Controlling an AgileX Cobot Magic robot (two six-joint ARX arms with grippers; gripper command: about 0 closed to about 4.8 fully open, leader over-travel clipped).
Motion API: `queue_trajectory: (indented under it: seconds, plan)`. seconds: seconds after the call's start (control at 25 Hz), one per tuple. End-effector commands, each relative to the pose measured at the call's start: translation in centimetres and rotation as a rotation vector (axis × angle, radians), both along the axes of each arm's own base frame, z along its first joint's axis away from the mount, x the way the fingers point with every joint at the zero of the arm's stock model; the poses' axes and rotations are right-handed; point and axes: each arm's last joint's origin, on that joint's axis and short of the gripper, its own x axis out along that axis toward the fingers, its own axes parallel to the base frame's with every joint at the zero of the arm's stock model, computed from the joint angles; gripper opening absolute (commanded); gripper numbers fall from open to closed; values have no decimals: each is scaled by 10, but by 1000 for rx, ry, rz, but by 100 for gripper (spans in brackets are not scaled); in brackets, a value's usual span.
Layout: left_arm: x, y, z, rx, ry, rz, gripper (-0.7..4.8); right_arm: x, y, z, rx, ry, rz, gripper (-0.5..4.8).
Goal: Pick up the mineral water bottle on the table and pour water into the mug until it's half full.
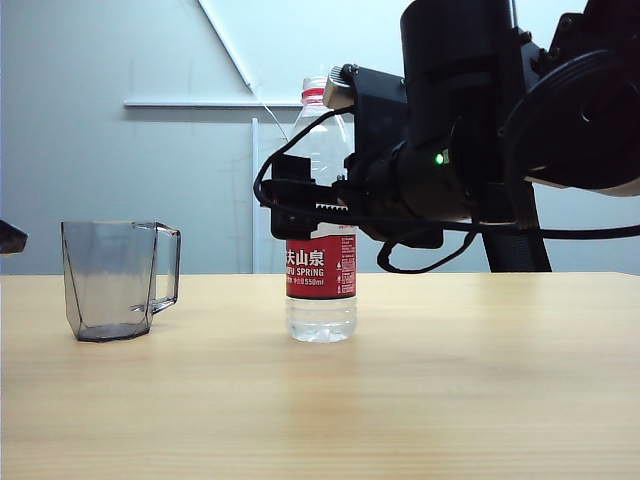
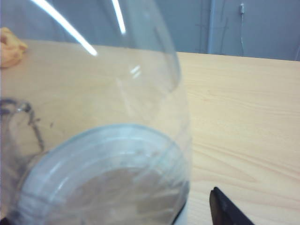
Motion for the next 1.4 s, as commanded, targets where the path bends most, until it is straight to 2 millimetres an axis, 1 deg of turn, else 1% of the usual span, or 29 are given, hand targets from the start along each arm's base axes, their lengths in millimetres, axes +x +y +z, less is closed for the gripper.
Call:
queue_trajectory:
  seconds: [0.04,0.36,0.48,0.8,0.84,0.88,1.0,1.12,1.4]
  plan:
    - [0,0,2,-12,-10,-3,-2,0,2,1,8,-7,21,479]
    - [0,0,2,-11,-9,-3,-2,4,6,-1,11,-8,40,479]
    - [0,0,2,-12,-10,-3,-2,9,12,-2,16,-9,72,479]
    - [0,0,2,-12,-11,-3,-2,9,11,-2,13,-8,56,479]
    - [0,0,2,-13,-12,-3,-2,9,11,-2,13,-8,56,430]
    - [0,0,2,-15,-14,-3,-2,9,11,-2,13,-8,57,397]
    - [0,0,3,-19,-22,1,-2,9,11,-2,13,-8,57,383]
    - [0,0,4,-22,-26,3,-2,9,11,-3,10,-5,57,289]
    - [-1,1,4,-25,-31,4,-2,9,11,-2,8,-11,58,260]
